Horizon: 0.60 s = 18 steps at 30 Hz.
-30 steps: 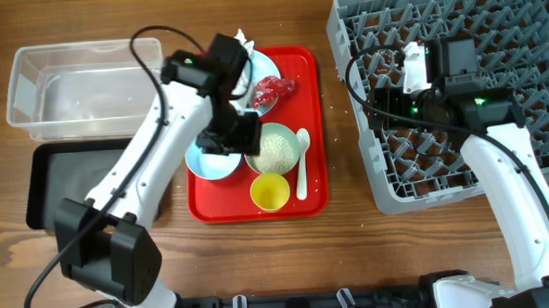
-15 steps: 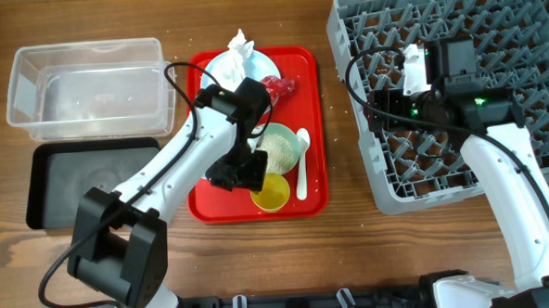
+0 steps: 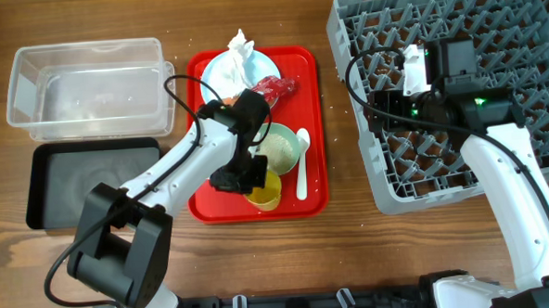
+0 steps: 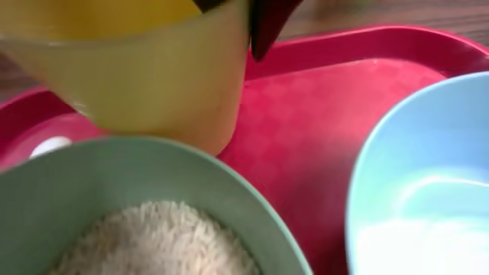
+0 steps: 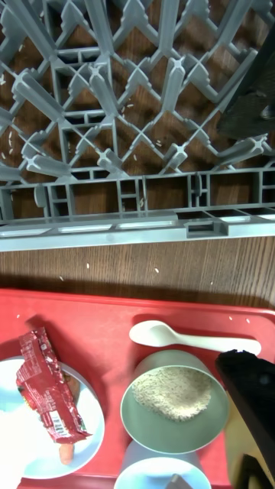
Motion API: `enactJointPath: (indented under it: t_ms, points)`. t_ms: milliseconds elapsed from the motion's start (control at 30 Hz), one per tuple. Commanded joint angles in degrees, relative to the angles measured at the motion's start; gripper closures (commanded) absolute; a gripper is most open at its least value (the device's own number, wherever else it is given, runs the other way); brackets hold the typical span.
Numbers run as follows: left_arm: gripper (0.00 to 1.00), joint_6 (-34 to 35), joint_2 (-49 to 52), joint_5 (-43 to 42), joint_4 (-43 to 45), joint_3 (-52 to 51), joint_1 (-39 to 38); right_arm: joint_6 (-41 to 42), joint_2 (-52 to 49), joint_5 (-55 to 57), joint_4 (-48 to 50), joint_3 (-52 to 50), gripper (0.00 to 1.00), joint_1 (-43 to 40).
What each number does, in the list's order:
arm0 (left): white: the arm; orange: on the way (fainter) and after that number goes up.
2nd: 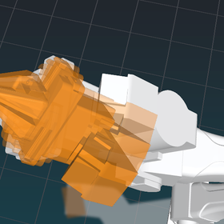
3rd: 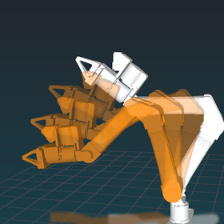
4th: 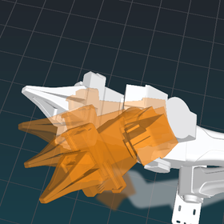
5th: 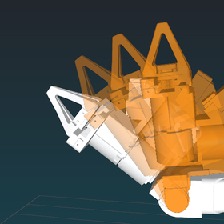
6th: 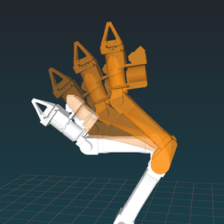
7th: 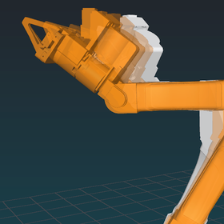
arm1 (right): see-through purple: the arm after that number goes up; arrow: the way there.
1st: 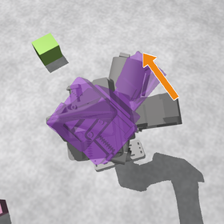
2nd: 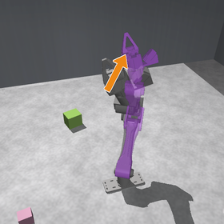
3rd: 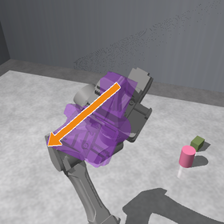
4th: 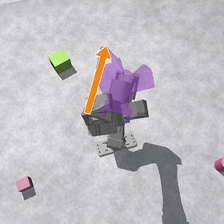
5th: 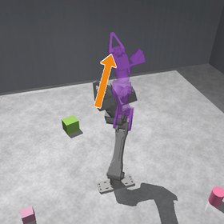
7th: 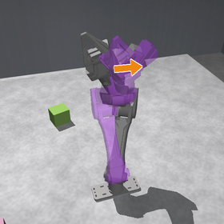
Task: Sort waste into correct bins and load items into the dishwasher rack
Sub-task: 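Grasp the yellow cup with the left gripper and lift it, then hand the yellow cup from the left gripper to the right gripper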
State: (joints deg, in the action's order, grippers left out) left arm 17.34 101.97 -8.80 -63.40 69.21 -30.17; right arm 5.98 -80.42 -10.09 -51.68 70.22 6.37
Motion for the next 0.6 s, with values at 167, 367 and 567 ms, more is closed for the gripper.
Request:
enactJointPath:
  t_ms: [167,367,567]
  points:
    - [0.96,-5.86,-5.31,-22.91,-0.81,8.07,6.40,0.44,0.24,-9.88,0.74,0.28,0.14,-0.02]
    - [0.96,-19.17,-8.87,-63.30,0.57,10.32,24.76,0.94,0.81,-45.70,18.47,0.28,0.13,-0.02]
    - [0.96,-23.98,-8.90,-81.53,4.74,10.32,29.49,9.57,0.74,-60.94,43.54,0.28,0.00,2.10]
